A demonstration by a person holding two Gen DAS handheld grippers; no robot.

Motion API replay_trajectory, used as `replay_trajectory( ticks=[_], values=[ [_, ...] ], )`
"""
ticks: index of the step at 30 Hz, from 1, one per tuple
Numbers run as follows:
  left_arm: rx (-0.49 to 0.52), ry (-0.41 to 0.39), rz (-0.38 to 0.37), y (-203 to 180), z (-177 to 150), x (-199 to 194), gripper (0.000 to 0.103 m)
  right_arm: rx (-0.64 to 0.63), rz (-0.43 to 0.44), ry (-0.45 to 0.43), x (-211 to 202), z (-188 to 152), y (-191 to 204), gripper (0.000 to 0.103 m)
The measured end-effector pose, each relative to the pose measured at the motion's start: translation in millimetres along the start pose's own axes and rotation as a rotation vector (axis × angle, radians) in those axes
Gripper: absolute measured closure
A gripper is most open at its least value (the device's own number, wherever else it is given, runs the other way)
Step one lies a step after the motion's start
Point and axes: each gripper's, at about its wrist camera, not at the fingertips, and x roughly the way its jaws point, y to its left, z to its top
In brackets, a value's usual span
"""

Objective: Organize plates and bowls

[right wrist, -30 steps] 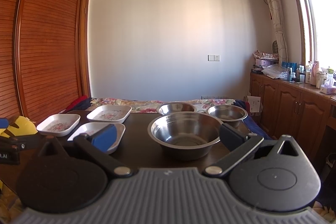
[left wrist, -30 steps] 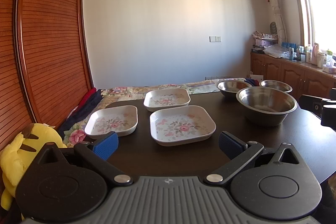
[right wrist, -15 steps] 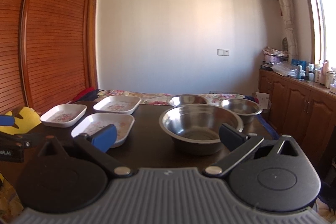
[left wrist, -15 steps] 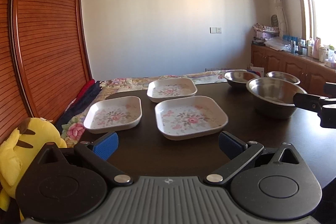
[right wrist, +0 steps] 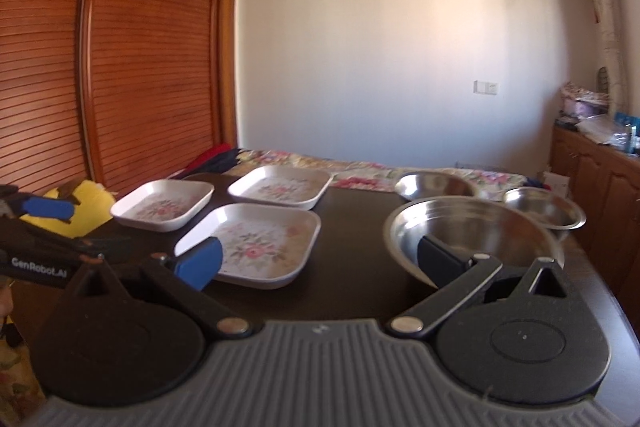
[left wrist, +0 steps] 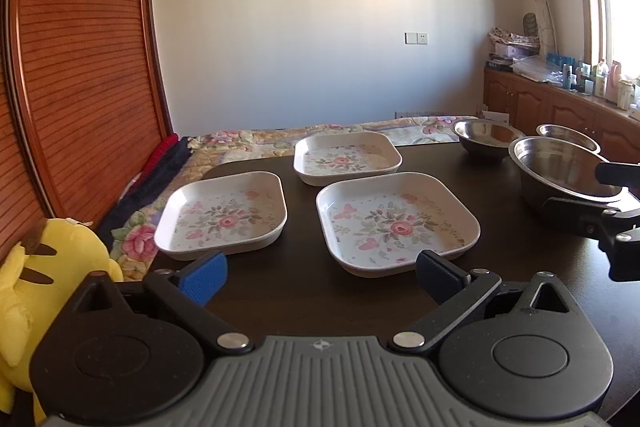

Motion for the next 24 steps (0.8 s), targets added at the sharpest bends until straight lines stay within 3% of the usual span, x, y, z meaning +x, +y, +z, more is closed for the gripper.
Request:
replay_trajectory(
  ticks=[13, 15, 17, 24],
  values=[
    [0.006, 0.02, -0.059, 8.3, 10.4, 37.2, 0.015, -0.024, 0.076, 0.091, 47.7, 5.8, 4.1, 0.0],
    [0.014, 0.025, -0.067, 9.0, 12.1, 44.2, 0.018, -0.023, 0.089, 0.108, 56.2, 6.3, 4.2, 0.004],
    [0.013, 0.03, -0.086, 9.9, 13.1, 50.4, 0.022, -0.022, 0.109, 0.129, 63.9, 6.9, 5.0, 0.015],
    [0.008, 0.05, -0.119, 13.2, 19.1, 72.1, 0.034, -0.049, 0.127, 0.17, 83.3, 1.6, 14.5, 0.018]
  ],
)
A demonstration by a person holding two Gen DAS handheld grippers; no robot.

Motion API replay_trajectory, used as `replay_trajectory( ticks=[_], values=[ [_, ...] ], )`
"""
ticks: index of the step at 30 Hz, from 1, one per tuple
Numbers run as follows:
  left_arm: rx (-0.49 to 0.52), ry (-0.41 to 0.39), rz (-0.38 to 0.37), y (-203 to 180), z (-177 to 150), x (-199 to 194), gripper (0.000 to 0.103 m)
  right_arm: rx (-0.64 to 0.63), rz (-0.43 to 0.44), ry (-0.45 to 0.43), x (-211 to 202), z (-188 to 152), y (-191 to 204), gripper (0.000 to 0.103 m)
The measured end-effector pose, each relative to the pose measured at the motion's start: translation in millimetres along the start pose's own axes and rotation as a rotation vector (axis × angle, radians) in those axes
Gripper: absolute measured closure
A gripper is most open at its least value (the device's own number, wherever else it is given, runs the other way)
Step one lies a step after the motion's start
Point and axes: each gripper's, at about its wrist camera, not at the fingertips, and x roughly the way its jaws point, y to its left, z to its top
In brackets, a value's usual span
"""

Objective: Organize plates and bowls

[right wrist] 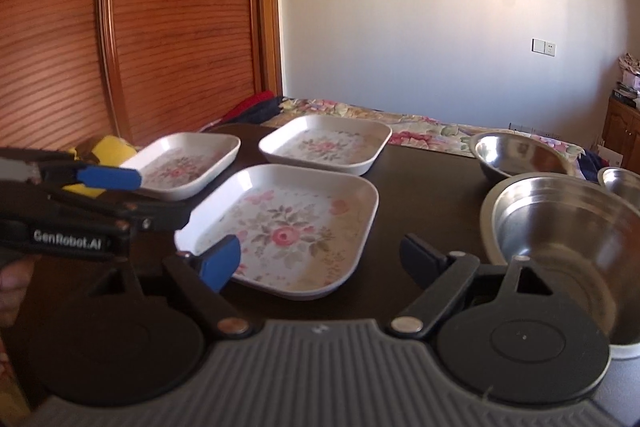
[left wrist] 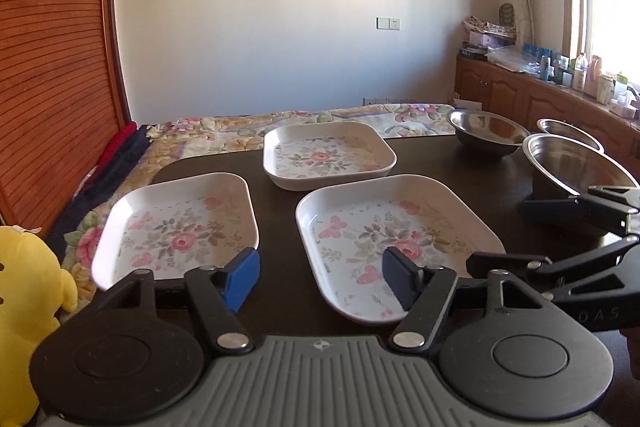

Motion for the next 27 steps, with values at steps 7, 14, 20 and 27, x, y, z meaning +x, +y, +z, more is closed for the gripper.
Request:
replay_trajectory(
  ticks=[7, 14, 20, 27],
  values=[
    [-0.003, 0.022, -0.034, 1.9, 1.7, 15.2, 0.037, 0.011, 0.0, 0.038, 15.1, 0.3, -3.6, 0.027],
    [-0.003, 0.045, -0.053, 2.8, -0.4, 25.0, 0.045, 0.034, 0.004, 0.06, 23.8, 1.5, -7.0, 0.035],
    [-0.007, 0.072, -0.063, 3.1, -2.4, 33.4, 0.057, 0.04, 0.016, 0.076, 31.9, 0.3, -6.3, 0.041],
    [-0.02, 0.088, -0.058, 4.3, -2.8, 39.5, 0.066, 0.076, 0.012, 0.094, 40.5, 0.4, -12.5, 0.051]
  ],
)
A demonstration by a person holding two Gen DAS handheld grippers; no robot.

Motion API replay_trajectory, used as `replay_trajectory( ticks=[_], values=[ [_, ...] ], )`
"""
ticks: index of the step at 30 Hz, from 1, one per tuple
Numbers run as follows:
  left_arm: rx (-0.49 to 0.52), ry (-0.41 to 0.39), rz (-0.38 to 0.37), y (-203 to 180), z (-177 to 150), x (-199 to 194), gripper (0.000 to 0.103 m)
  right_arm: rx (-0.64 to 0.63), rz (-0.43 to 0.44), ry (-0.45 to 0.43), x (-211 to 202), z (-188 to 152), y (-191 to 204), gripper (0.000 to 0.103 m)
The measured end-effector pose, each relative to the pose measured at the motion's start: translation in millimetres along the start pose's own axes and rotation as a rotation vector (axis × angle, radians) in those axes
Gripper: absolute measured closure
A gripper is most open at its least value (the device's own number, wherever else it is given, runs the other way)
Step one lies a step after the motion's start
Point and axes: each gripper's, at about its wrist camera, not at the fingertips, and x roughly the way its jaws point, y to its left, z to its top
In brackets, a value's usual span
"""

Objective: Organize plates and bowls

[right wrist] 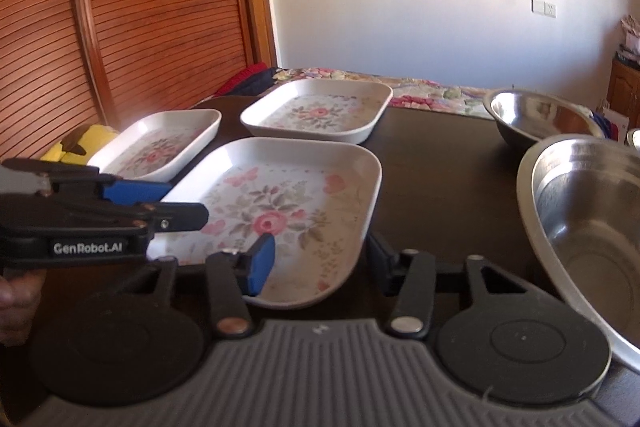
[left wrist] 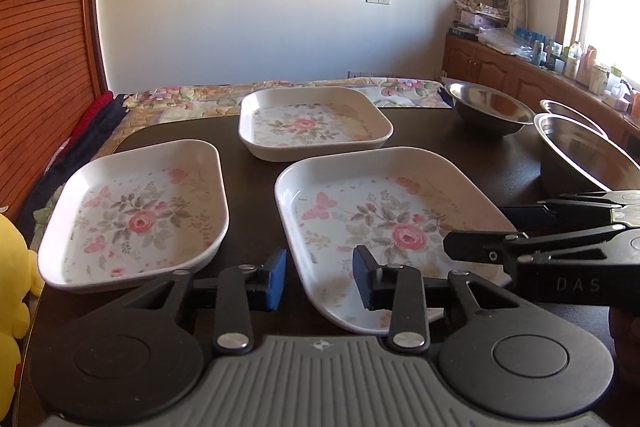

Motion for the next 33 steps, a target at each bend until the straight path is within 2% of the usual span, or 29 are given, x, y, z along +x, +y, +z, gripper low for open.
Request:
replay_trajectory(
  ticks=[6, 9, 13, 21, 33],
  values=[
    [-0.008, 0.006, -0.004, 1.6, -0.4, 4.2, 0.072, 0.046, 0.016, 0.0, 4.8, 1.9, -5.4, 0.054],
    [-0.023, 0.006, -0.012, 2.6, -0.8, 0.7, 0.073, 0.056, 0.011, -0.001, 6.5, 3.2, -6.7, 0.06],
    [-0.025, -0.005, -0.006, 0.8, -2.2, -8.2, 0.073, 0.068, -0.006, -0.005, 4.4, 2.7, -9.6, 0.074],
    [-0.024, -0.027, -0.009, -5.8, -8.2, -30.5, 0.073, 0.09, 0.036, -0.029, -12.8, -3.3, -9.5, 0.075],
    [-0.045, -0.031, 0.004, -8.8, -35.8, -68.9, 0.072, 0.111, 0.066, -0.055, -42.0, -24.9, 2.6, 0.075]
  ],
)
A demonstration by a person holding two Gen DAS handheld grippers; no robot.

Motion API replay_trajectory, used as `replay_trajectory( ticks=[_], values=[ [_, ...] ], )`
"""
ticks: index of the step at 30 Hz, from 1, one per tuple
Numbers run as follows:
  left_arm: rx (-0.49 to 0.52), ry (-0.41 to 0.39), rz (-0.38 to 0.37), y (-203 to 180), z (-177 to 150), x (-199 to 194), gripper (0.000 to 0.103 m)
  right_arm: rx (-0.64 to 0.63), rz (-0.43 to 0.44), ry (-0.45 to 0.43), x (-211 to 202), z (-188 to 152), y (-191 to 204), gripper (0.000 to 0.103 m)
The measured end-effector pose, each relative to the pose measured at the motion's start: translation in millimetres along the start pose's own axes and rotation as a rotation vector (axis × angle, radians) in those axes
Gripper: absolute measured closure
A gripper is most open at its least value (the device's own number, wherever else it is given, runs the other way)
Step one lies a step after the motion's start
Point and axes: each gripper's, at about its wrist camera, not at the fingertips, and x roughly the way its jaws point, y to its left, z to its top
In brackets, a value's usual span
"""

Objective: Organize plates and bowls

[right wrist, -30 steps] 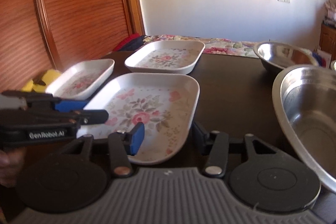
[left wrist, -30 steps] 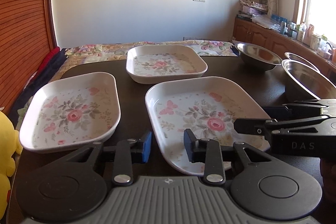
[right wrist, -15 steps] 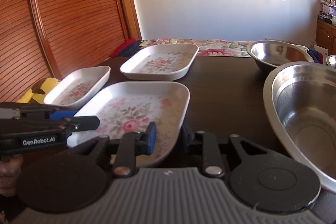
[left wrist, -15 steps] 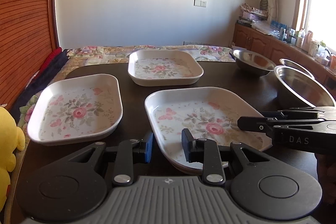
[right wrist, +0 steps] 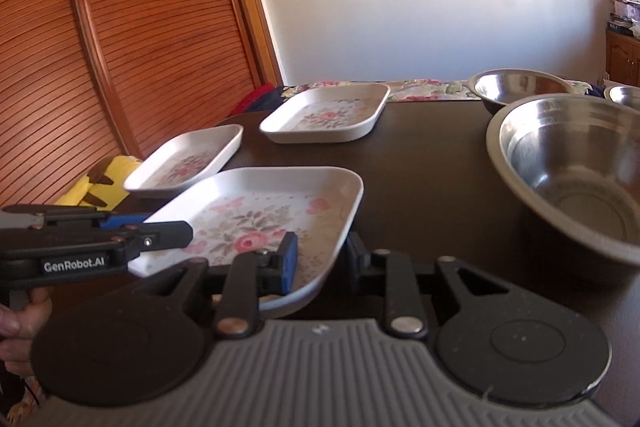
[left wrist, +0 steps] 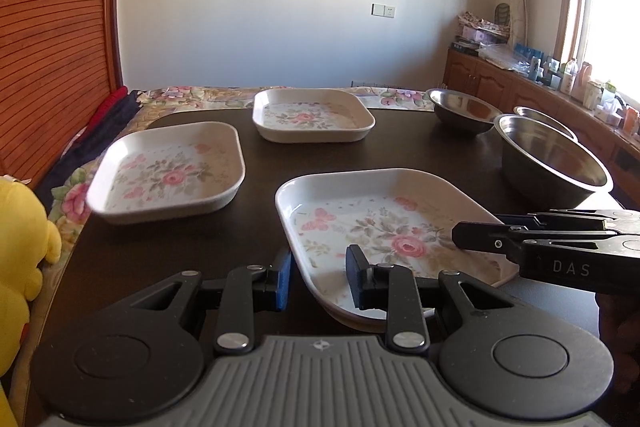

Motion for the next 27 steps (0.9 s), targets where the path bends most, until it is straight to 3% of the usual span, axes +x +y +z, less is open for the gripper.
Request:
replay_trajectory(
  ticks=[10, 27],
  values=[
    [0.003, -0.001, 0.029, 3.5, -18.4, -25.0, 0.072, -0.026, 0.02, -0.01, -17.6, -14.3, 22.4, 0.075],
    [-0.009, 0.032, 0.06, 7.0, -31.6, -16.6, 0.072, -0.03, 0.036, 0.043, -20.2, -28.6, 32.2, 0.075]
  ],
)
